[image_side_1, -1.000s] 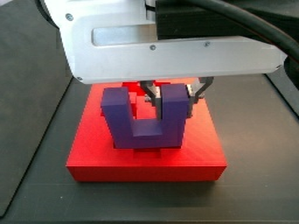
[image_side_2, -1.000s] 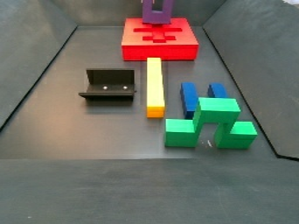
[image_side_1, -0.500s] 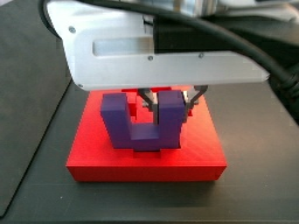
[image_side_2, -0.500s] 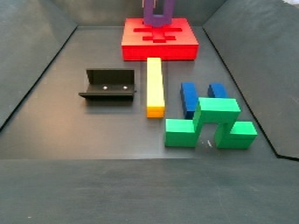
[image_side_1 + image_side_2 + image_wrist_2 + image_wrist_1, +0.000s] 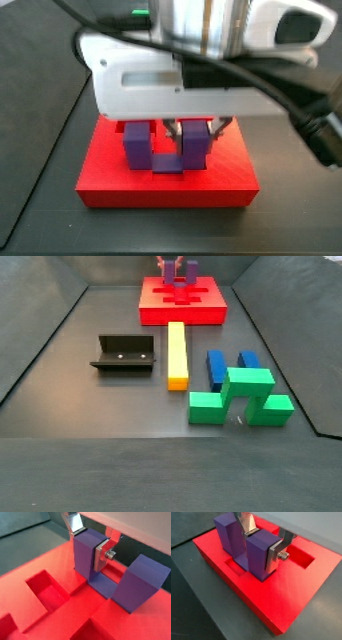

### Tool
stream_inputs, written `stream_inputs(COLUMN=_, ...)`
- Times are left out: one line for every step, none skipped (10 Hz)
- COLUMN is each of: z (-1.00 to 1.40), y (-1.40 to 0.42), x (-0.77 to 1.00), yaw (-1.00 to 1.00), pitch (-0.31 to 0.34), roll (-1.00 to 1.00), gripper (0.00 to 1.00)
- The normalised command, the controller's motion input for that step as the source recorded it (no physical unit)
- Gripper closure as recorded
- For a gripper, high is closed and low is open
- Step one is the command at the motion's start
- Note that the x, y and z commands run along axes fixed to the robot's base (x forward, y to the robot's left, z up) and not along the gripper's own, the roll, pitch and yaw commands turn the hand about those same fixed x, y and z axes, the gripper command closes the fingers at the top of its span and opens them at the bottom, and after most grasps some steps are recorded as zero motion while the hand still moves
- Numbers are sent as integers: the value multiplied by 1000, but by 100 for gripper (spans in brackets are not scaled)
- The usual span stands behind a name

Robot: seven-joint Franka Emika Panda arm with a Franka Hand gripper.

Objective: Pick up the purple object. Move up. Place the purple object on the fixture. Regrasp the purple object. Move to above the board. Insert the purple object.
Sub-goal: Insert the purple object.

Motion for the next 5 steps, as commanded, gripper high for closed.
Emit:
stream_inputs(z=-540, y=0, x=-51, yaw=0, pitch=36, roll=100, gripper=100)
stream_inputs(z=-14, y=-26, x=0, yaw=0, pitch=7, roll=1, gripper=100)
stream_inputs(z=0, y=-83, x=-9, yaw=-3, pitch=0, roll=47, gripper=100)
stream_inputs(z=-43, y=-186, x=-206, yaw=-43, pitch=-31, roll=96, gripper=100)
stream_inputs(z=-91, y=-320, x=-329, yaw=-131, pitch=-61, roll=163, gripper=100)
